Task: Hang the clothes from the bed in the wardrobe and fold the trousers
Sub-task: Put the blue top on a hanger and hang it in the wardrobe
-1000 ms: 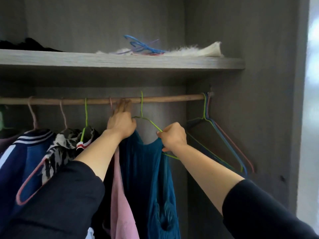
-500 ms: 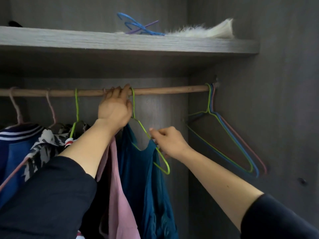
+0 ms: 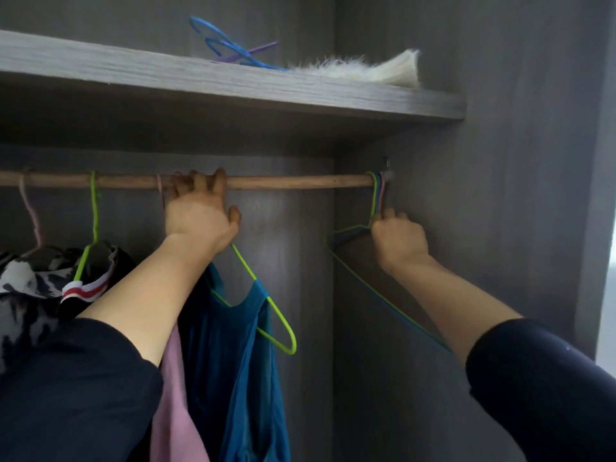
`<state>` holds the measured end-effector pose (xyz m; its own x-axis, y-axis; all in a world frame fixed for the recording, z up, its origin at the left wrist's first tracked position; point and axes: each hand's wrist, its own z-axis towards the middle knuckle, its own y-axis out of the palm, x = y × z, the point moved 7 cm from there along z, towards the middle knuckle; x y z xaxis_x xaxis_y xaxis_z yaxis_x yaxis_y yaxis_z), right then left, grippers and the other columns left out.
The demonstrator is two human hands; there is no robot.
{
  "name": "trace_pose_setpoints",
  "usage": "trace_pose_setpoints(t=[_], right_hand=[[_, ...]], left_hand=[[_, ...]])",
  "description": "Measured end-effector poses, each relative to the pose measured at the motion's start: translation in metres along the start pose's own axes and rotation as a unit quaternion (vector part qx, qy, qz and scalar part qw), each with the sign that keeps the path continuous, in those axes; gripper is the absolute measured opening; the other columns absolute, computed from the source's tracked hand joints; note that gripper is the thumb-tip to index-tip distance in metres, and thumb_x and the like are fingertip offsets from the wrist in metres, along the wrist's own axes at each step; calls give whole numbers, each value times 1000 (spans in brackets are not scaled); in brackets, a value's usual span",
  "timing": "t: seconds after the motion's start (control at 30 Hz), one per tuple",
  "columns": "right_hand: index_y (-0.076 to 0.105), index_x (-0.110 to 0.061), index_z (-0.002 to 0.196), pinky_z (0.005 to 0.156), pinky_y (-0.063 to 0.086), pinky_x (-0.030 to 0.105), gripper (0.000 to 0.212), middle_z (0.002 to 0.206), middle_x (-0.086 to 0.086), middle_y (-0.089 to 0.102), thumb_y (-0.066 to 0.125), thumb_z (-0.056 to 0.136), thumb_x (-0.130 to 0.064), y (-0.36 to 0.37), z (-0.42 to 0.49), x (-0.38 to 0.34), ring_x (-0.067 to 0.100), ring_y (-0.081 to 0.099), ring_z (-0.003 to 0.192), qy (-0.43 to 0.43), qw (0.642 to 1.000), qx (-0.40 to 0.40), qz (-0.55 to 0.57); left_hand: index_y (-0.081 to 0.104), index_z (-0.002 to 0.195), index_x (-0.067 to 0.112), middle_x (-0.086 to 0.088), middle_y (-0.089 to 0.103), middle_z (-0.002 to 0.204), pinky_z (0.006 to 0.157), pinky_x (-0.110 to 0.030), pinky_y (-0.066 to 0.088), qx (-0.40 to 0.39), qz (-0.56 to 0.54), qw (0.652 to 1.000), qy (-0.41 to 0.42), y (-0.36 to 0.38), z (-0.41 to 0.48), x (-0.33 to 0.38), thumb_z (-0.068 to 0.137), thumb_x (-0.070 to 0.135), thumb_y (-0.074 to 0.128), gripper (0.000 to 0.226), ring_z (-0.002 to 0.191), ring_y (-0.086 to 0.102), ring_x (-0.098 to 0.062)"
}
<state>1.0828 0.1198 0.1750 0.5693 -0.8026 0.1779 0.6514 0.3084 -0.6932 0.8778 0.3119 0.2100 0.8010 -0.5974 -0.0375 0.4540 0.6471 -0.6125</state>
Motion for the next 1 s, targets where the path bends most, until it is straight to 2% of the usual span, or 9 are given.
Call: trace_pose_setpoints(t=[0.2, 0.47, 0.53, 0.63, 0.67, 0.73, 0.8, 0.9, 1.0], right_hand=[[59, -4, 121, 76, 51, 34, 32, 119, 12, 60, 43, 93, 0, 3, 4, -6, 27, 60, 108, -20, 997, 7, -78], [60, -11, 118, 71, 40, 31, 30, 119, 10, 63, 57, 89, -19, 0, 15, -9, 30, 62, 108, 1, 998, -64, 26], [60, -10, 114, 70, 40, 30, 30, 111, 10, 65, 58, 86, -20, 5, 13, -5, 28, 65, 101, 29, 991, -109, 72], [62, -5, 82, 54, 52, 26, 11, 66, 4, 66, 57, 82, -14, 20, 7, -3, 20, 67, 59, 37, 964, -226, 133], [60, -5, 73, 47, 52, 25, 14, 54, 3, 64, 58, 83, -14, 27, 3, -5, 19, 64, 49, 28, 952, -267, 149], [56, -5, 69, 35, 43, 18, 24, 50, 3, 62, 58, 90, -17, 42, -9, -10, 14, 56, 37, 7, 920, -353, 170], [54, -8, 71, 35, 39, 15, 29, 57, 2, 63, 48, 97, -18, 52, -19, -15, 10, 54, 37, 0, 893, -396, 215], [51, -7, 77, 39, 39, 16, 28, 45, -1, 62, 38, 101, -13, 52, -20, -21, 8, 54, 34, 39, 849, -357, 387], [57, -2, 77, 33, 33, 16, 17, 42, 2, 54, 49, 92, -6, 41, -16, -24, 10, 43, 29, 70, 823, -238, 511]], left_hand=[[19, 152, 16, -25, 32, 147, 115, -55, 7, 2, -10, 1000, 5, -1, -1, 0, 92, 41, 47, 71, 136, 27, -45], [15, 152, 15, -24, 28, 149, 115, -54, 13, 0, -5, 1000, 7, 2, 1, 1, 92, 42, 46, 73, 137, 26, -45], [15, 152, 15, -24, 28, 149, 114, -53, 17, -2, -6, 1000, 7, 3, 1, 1, 92, 41, 47, 73, 137, 26, -46], [15, 152, 15, -24, 29, 149, 112, -52, 21, 3, -1, 1000, 9, 4, 0, 1, 91, 40, 47, 73, 135, 28, -46], [15, 152, 15, -24, 29, 149, 112, -52, 20, 5, 2, 1000, 10, 4, 0, 1, 91, 40, 47, 73, 135, 29, -46], [14, 152, 15, -24, 29, 149, 113, -53, 16, 7, 6, 1000, 9, 4, 0, 1, 92, 40, 47, 73, 135, 28, -46], [14, 152, 15, -25, 28, 149, 114, -54, 14, 8, 14, 1000, 9, 4, 0, 1, 92, 40, 46, 73, 136, 28, -46], [14, 152, 14, -25, 27, 150, 114, -55, 13, 11, 15, 1000, 9, 4, 0, 1, 92, 39, 46, 72, 136, 26, -47], [14, 152, 14, -25, 27, 150, 114, -55, 13, 13, 10, 1000, 9, 3, -1, 2, 93, 38, 46, 72, 137, 25, -48]])
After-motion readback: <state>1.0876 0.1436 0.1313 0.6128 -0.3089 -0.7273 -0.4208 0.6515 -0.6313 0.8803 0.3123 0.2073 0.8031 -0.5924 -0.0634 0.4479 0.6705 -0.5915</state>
